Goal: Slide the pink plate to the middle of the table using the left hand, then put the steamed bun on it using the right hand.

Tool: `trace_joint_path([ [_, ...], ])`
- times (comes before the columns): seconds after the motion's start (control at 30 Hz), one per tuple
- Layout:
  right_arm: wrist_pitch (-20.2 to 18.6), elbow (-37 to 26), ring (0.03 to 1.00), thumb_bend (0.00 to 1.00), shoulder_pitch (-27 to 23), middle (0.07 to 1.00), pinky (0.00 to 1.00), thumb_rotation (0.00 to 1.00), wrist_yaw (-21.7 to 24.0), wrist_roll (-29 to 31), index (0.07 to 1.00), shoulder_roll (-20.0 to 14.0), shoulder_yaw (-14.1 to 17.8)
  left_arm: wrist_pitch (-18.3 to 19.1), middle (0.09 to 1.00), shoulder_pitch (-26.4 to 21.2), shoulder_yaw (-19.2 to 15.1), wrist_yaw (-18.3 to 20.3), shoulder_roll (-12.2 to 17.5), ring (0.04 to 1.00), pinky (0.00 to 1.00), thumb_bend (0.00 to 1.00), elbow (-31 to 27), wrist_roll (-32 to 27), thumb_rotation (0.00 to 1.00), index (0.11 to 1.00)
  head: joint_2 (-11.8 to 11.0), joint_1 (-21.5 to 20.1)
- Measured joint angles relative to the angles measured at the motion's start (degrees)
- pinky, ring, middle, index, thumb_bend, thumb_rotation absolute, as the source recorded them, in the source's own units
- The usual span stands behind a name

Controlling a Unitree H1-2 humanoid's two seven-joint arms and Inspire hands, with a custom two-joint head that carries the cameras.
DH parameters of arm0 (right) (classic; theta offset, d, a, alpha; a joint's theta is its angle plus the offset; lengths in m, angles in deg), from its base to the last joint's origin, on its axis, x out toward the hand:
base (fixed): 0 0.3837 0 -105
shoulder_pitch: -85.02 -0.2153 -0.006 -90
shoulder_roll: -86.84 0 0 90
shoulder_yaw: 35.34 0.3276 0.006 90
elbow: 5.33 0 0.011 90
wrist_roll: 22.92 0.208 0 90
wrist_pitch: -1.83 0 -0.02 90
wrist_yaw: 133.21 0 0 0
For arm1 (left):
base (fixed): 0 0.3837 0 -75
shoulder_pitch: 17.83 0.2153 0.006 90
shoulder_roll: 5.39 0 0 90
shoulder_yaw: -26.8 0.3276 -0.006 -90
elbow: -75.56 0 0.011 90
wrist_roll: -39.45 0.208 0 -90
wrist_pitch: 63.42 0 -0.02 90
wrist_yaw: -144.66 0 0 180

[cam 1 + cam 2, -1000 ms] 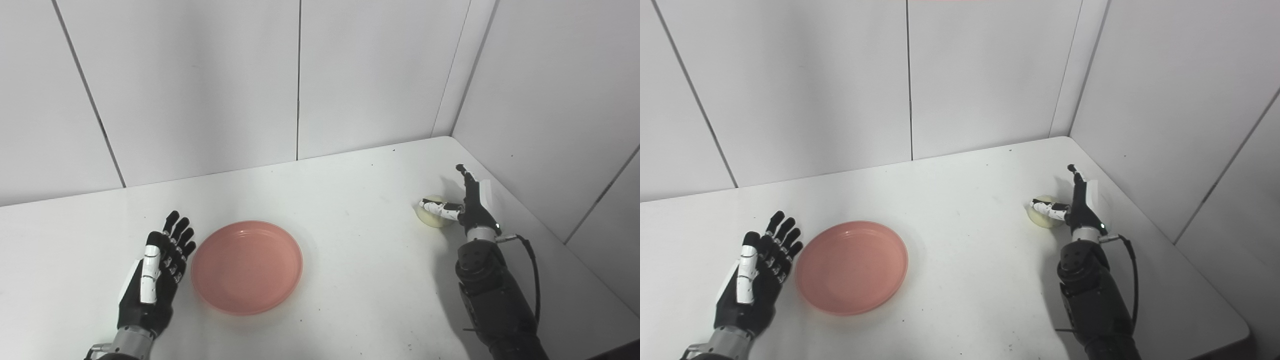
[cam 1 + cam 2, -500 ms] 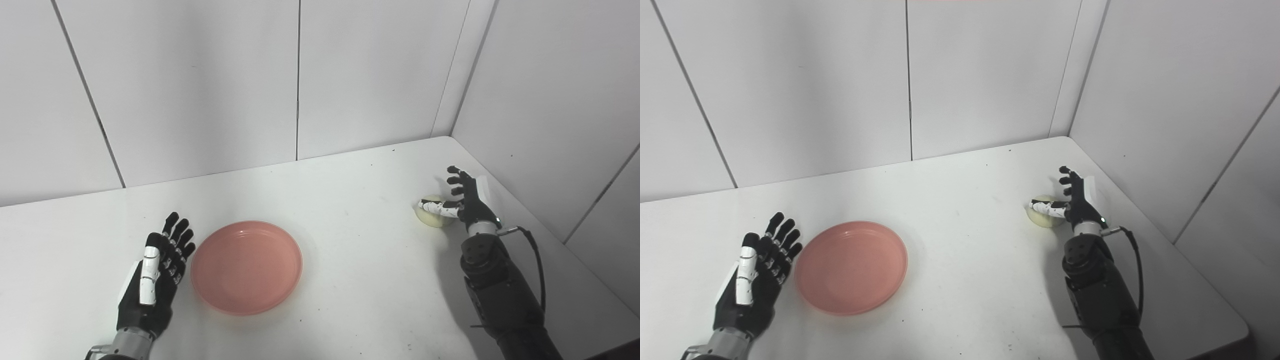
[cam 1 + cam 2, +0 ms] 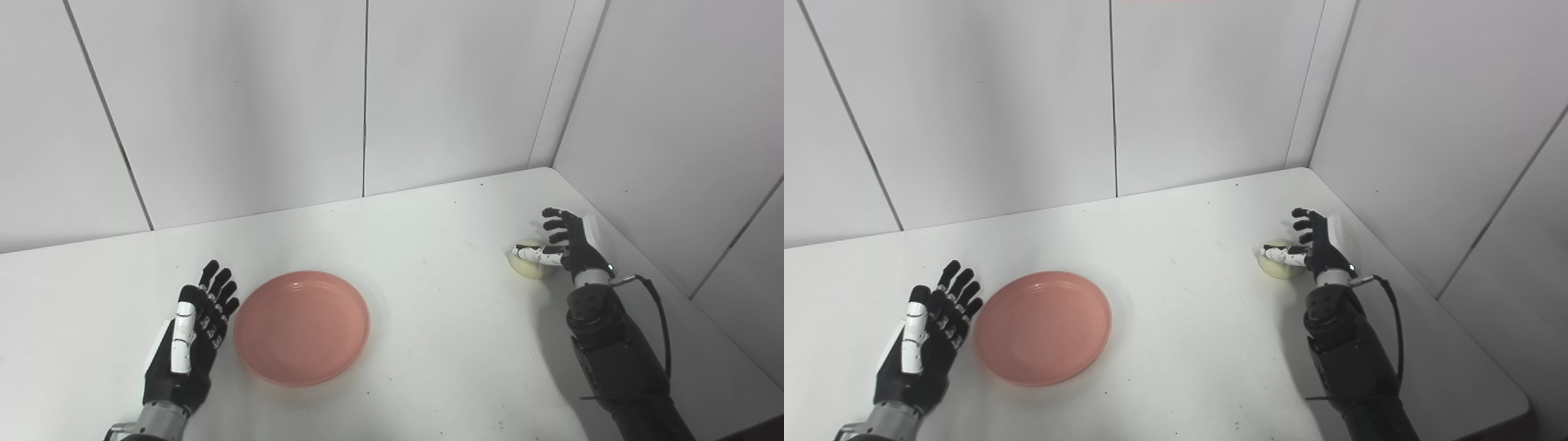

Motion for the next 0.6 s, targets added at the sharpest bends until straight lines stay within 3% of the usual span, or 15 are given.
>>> trace_joint_path([
  [0.23, 0.49, -0.85, 0.846, 0.68, 0.18, 0.852, 0.74, 0.48, -2.89, 1.08, 0.844, 2.16, 1.56, 0.00, 1.000, -0.02, 0.01, 0.00, 0.00, 1.000, 1.00, 0.67, 0.01, 0.00, 1.00, 1.000, 0.09, 0.00],
  [0.6, 2.27, -3.29, 0.891, 0.66, 1.85, 0.898, 0.80, 0.73, -3.08, 2.90, 0.885, 3.57, 2.17, 0.00, 1.000, -0.02, 0.00, 0.00, -0.01, 1.000, 1.00, 0.66, -0.01, 0.00, 1.00, 1.000, 0.18, -0.09],
])
